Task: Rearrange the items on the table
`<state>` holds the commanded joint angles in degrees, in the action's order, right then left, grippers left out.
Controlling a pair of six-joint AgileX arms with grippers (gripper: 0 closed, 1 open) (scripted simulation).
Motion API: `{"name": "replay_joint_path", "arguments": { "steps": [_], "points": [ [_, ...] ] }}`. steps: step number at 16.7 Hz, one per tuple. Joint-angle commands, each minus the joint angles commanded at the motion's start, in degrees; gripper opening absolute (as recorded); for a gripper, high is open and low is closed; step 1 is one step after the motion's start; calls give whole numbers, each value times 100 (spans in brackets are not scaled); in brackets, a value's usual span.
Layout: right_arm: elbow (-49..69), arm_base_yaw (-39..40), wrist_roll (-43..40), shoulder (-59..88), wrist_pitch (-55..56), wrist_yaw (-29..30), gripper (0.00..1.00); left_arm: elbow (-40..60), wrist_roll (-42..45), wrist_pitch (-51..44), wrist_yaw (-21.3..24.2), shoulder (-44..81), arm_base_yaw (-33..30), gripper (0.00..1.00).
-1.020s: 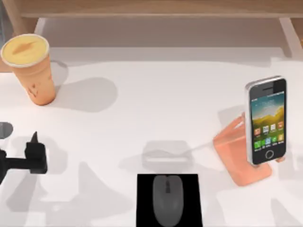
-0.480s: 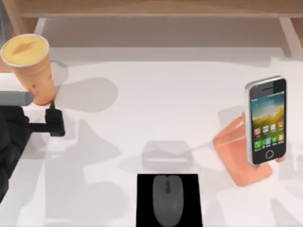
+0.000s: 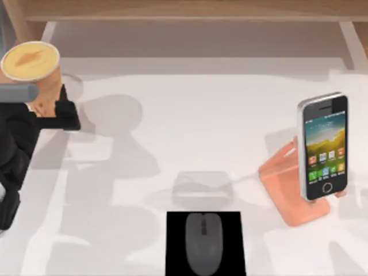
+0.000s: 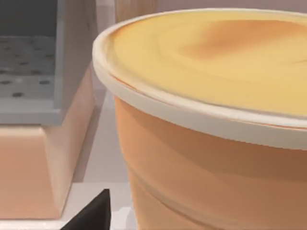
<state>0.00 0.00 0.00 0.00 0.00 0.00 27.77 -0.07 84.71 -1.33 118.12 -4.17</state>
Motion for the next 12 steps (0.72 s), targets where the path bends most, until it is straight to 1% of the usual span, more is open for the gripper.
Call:
{"name": "replay_joint_path", "arguments": {
  "steps": [4,12],
  "points": [
    [0,0,0,0,0,0,100,-2,1,-20,-6,-12,-19,100],
    [0,0,0,0,0,0,100,620,-1,-331,17,279,13,100]
  ]
}}
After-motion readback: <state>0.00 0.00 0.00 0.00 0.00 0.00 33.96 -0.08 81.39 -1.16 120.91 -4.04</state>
